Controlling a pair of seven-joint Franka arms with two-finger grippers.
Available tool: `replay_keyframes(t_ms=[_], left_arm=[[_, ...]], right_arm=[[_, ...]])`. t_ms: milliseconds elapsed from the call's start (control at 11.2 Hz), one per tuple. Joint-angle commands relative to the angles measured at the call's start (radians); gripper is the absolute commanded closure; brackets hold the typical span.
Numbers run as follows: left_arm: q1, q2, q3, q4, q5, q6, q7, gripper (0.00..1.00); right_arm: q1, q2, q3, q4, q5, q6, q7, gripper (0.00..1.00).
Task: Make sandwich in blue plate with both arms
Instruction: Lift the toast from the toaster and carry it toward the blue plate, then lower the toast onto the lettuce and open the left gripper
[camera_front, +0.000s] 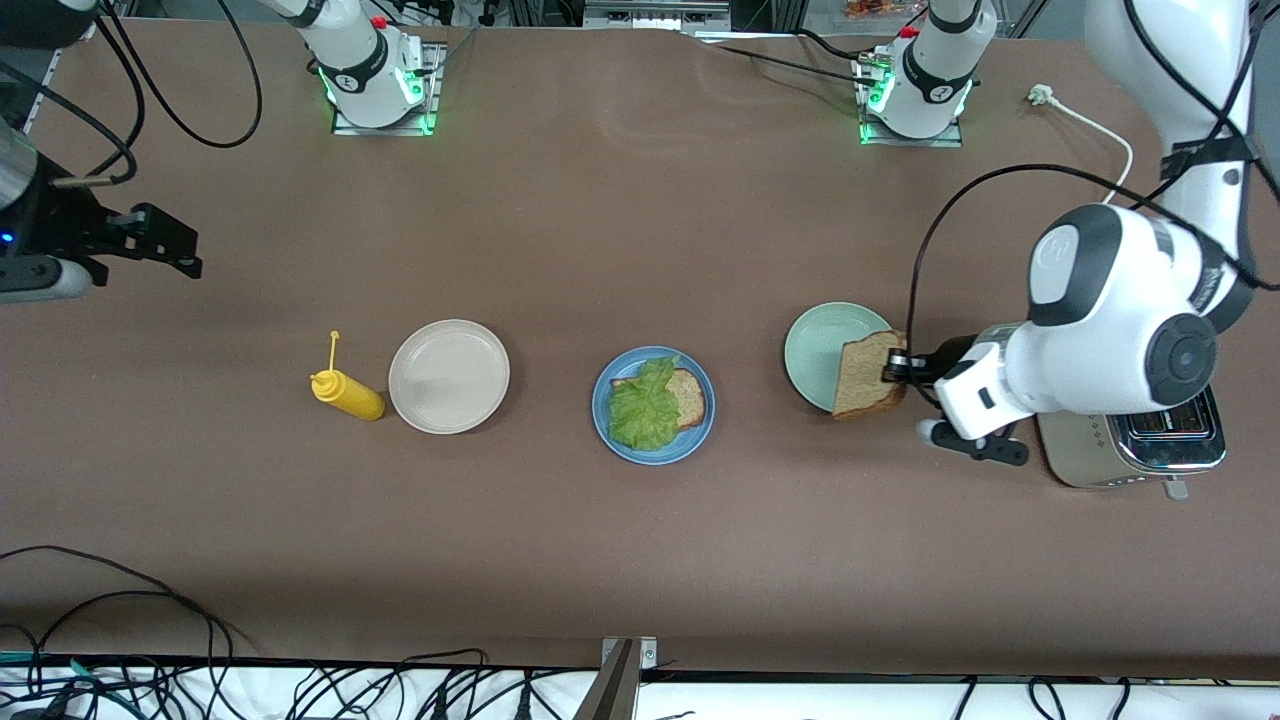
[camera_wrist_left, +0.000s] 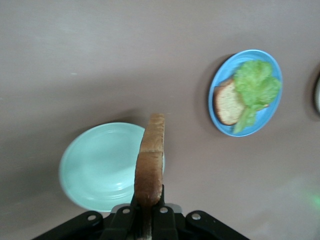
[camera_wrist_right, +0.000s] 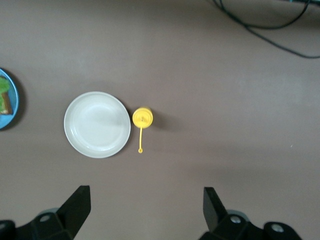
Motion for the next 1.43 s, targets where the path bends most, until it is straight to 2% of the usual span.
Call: replay_keyframes(t_ms=[0,358,537,716,896,1343], left_arm=[[-0.01,0.111,-0.065,0.112,-0.06,0.013,-0.073,1.0],[-0.02,0.177,-0.159,0.113,-0.103,0.126,-0.102,1.0],[-0.027,0.217,-0.224,0.112,-0.103,0.204,-0.162,1.0],[-0.043,0.244,-0.261,0.11,-0.103,0.269,-0.228,1.0],[-0.046,0.289,-0.317,0.107,-0.103,0.327,-0.272,1.0],[-0.078,0.364,-0.352,0.107,-0.103,0.488,-0.283,1.0]], right_arm=[[-0.005,-0.029,-0.004,-0.048,-0.019,0.039,0.018,0.0],[-0.004,-0.012,-0.005,-0.048,-0.021,0.039,0.018,0.0],[-0.005,0.0,-0.007,-0.042,-0.021,0.044,0.012,0.0],[-0.005,0.004,-0.005,-0.041,-0.024,0.041,0.009,0.0],[-0.007,-0.003,-0.028,-0.038,-0.022,0.03,-0.002,0.0],[-0.005,0.005,-0.036,-0.039,-0.01,0.03,-0.045,0.0]])
